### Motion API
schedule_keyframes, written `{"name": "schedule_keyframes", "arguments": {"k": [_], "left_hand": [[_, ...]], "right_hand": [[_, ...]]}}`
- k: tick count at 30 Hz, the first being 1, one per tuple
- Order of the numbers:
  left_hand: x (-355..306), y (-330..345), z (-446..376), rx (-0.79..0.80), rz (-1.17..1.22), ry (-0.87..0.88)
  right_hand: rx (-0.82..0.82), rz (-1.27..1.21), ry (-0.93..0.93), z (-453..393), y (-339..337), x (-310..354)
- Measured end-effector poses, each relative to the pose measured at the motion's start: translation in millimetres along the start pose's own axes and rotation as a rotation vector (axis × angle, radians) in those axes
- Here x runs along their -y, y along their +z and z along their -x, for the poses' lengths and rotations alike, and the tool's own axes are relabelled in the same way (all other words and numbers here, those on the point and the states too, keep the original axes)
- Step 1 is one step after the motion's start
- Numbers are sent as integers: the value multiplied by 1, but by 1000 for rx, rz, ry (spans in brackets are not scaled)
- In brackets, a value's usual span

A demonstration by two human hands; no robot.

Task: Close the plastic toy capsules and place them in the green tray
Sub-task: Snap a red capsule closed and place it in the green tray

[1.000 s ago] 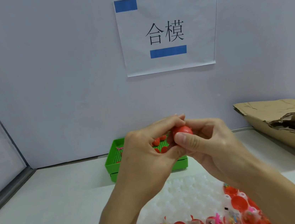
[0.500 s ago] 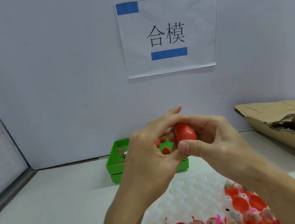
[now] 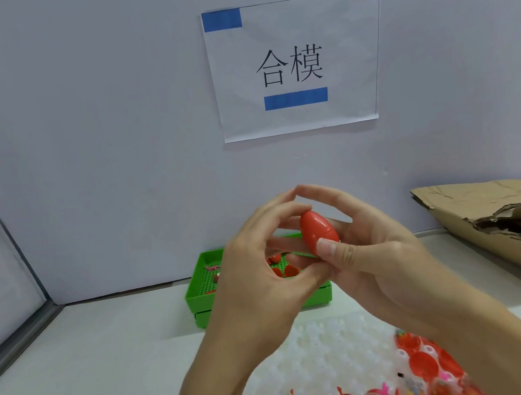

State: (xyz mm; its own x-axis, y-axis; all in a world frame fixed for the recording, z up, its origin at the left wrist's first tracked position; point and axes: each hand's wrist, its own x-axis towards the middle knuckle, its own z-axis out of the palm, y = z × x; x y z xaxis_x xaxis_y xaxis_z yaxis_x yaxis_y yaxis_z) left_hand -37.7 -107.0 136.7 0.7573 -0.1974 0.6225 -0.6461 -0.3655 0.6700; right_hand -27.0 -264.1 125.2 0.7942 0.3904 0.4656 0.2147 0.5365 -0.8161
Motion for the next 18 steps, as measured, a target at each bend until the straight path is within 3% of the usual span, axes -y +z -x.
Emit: {"name": "schedule_keyframes", "arguments": {"k": [3,7,12,18], "left_hand": [[1,-1,0,-72,-42,33],[-1,-4,1,-171,-204,111],[4,-3,1,-138,-282,131],[7,-4,1,-101,-270,127]], "right_hand": [[-14,55,12,0,0,0],[-156,376,1,-1,-1,4],[-119,549,10,1,3,4],[-133,569,35,2,5,1]]}}
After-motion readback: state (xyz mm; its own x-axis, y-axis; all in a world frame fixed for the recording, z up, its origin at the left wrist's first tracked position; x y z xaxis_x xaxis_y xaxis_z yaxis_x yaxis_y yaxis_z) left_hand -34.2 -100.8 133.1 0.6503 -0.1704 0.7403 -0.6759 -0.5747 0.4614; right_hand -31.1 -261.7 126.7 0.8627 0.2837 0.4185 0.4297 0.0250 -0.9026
